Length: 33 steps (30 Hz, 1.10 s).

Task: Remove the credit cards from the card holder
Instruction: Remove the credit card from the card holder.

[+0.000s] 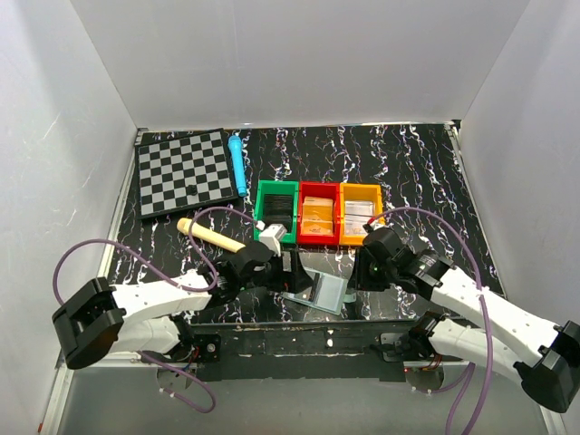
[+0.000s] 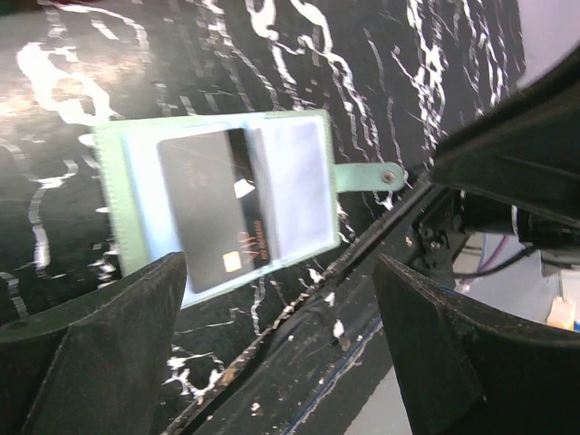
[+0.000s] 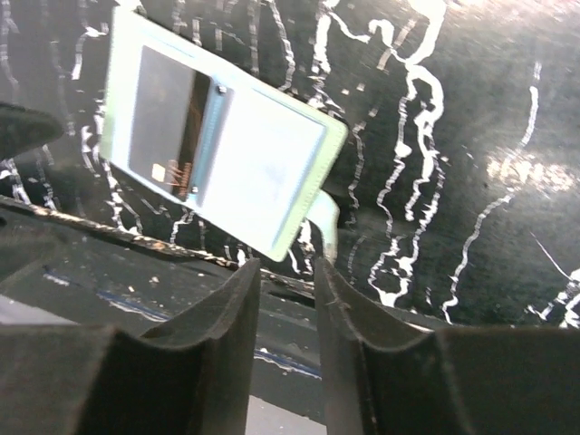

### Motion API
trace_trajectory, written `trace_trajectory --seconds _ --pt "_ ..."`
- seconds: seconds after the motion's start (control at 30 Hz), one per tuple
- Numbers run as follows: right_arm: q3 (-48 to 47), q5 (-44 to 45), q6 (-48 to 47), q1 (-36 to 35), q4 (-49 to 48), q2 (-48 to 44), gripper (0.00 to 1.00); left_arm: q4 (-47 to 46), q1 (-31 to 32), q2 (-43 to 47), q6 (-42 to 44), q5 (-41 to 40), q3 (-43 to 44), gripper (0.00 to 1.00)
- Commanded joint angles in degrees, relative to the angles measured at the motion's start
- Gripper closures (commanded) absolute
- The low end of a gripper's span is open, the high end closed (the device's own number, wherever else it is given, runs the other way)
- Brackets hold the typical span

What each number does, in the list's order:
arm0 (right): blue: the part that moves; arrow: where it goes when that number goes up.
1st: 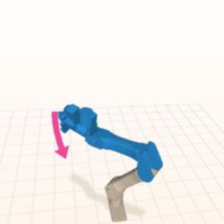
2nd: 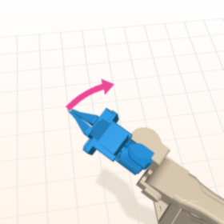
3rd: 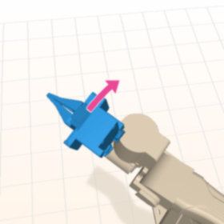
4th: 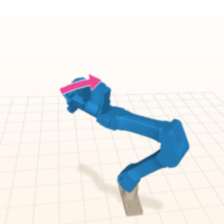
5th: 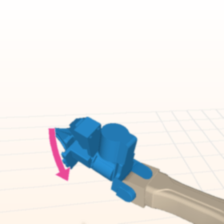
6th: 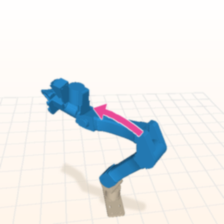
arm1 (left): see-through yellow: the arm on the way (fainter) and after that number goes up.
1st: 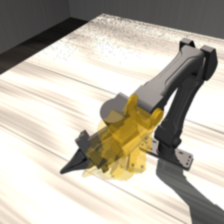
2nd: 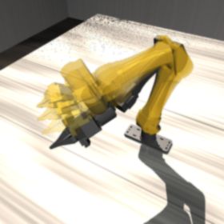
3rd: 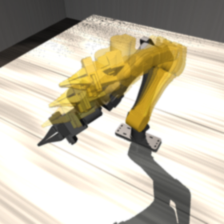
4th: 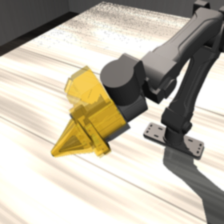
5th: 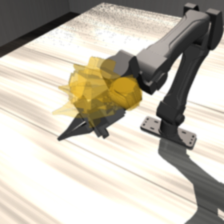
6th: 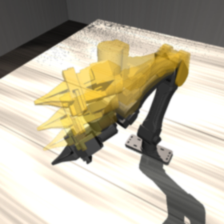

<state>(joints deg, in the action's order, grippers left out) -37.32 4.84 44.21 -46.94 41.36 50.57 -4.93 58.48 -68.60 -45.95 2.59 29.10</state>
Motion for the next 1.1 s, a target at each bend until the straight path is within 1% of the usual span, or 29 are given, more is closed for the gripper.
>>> trace_trajectory --seconds 0.0,0.07,0.13,0.2,0.27,0.47,0.67,0.87,1.07 --pt "-0.83 -6.31 -0.79 -0.08 -6.02 1.28 0.64 1.59 -4.42 3.20 -1.50 -1.62 -3.52 0.18" --pt "0.22 -8.87 0.26 -0.08 -8.91 3.65 0.64 1.85 -6.00 3.99 -1.86 -1.80 -5.01 0.19" --pt "2.41 -12.30 1.84 -0.08 -13.48 5.41 0.61 1.94 -6.45 4.79 -2.03 -1.71 -6.33 0.20" --pt "3.57 -13.01 3.16 -0.08 -16.66 6.82 0.58 2.11 -6.62 4.97 -2.12 -1.80 -7.21 0.21" --pt "3.92 -12.67 3.69 -0.08 -17.72 8.66 0.56 2.55 -6.62 4.70 -2.47 -3.73 -7.57 0.22" --pt "4.71 -10.39 4.83 0.09 -17.90 14.29 0.52 -0.16 -6.71 2.95 -3.44 -2.59 -9.24 0.23" --pt "5.06 -7.04 4.66 1.58 -15.53 16.41 0.50 -4.47 -6.71 0.66 -2.56 3.56 -9.68 0.23" --pt "4.54 -7.21 0.89 4.83 -15.70 19.30 0.49 -7.72 -6.71 -1.27 -3.26 5.93 -10.56 0.23" --pt "1.38 -8.35 -2.80 5.98 -16.93 24.57 0.49 -10.27 -6.71 -2.59 -4.23 7.43 -11.26 0.24"
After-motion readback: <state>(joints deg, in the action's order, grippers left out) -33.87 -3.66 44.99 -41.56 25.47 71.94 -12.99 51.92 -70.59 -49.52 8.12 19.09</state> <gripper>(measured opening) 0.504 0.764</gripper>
